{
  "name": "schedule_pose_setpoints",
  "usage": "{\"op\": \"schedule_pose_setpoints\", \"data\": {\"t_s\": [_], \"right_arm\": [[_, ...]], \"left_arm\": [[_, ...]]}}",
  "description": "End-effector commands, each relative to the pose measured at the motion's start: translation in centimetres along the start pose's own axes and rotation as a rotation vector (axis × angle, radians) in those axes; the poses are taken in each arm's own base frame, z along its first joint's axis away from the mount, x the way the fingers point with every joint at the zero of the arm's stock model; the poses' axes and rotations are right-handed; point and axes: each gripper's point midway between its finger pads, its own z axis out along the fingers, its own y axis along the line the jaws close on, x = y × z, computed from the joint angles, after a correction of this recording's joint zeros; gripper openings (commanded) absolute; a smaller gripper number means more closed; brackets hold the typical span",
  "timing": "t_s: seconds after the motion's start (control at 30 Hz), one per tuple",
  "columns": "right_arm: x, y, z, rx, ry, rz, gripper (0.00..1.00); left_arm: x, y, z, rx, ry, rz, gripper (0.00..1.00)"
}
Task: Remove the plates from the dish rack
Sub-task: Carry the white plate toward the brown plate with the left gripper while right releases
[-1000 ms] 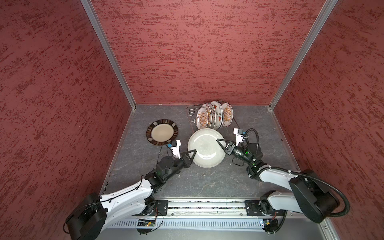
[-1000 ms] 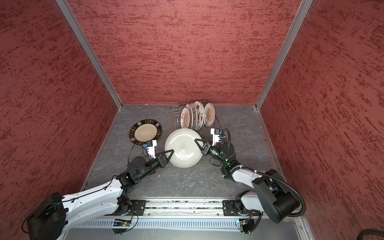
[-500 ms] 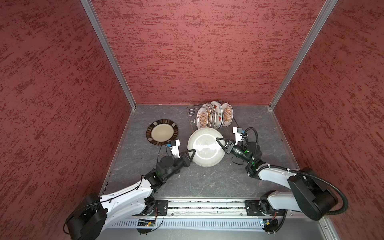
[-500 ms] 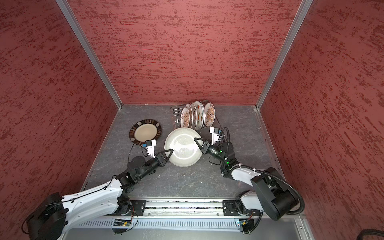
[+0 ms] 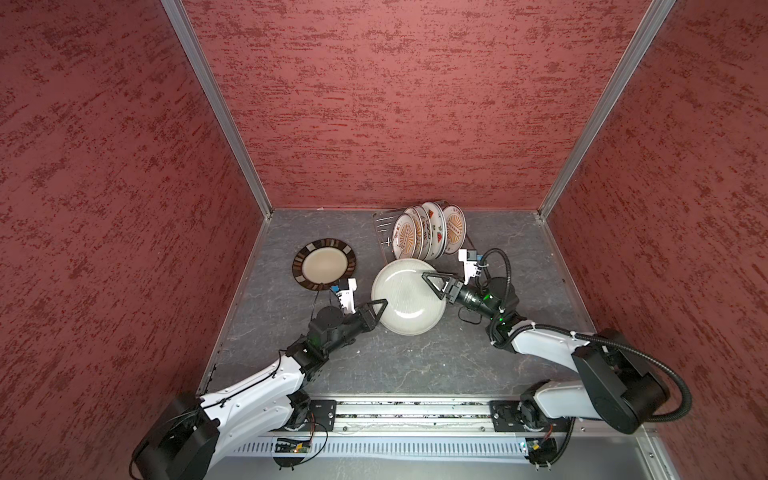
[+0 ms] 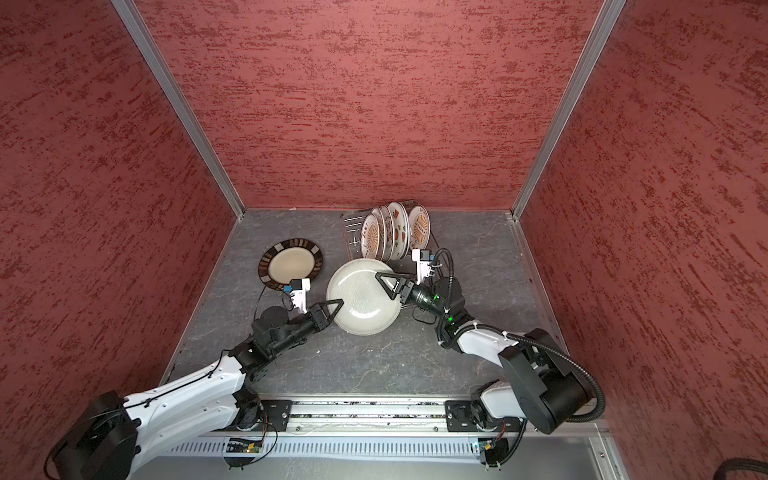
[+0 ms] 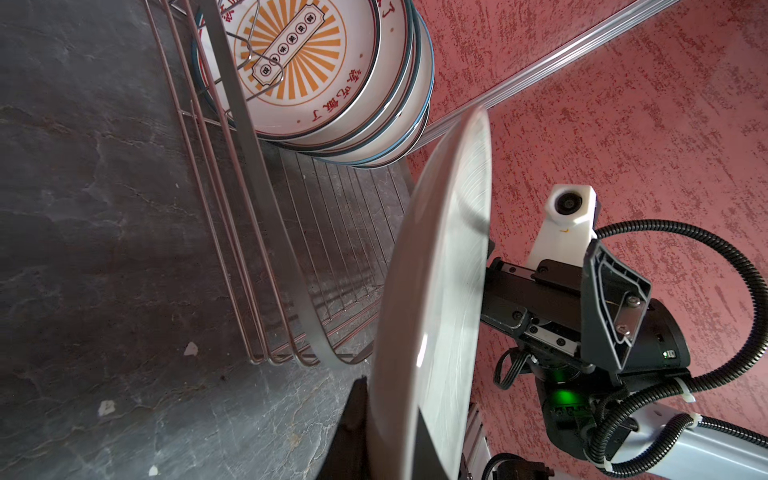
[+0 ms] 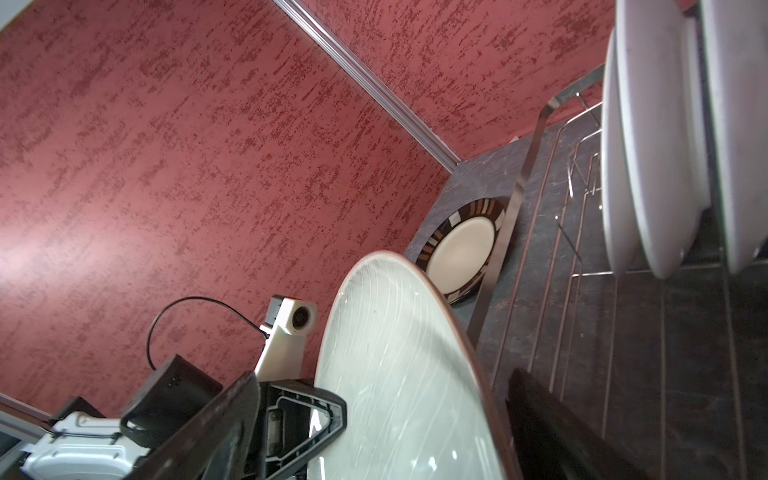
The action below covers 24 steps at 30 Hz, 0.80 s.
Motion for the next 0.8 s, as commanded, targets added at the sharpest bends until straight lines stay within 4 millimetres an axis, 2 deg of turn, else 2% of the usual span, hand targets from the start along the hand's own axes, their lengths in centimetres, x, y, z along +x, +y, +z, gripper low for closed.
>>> {"op": "schedule_pose_setpoints", "data": {"t_s": [0.0,0.33,0.77], "right_arm": [[-1.1,1.3,0.1,-0.024,-0.030,-0.030,0.99],[-1.4,0.1,-0.3,0.048,-0.058,-0.029,0.99],[-1.1,1.1,-0.8,0.007,-0.050,-0.065,0.99]], "left_arm": [[-3.8,-6.3,-1.2,0.225,-0.107,0.003,0.00],[-5.8,-6.0,-2.7,0.227,-0.149,-0.024,0.00],[-8.7,-3.9,-4.2,0.170,-0.238,-0.049,0.00]]}}
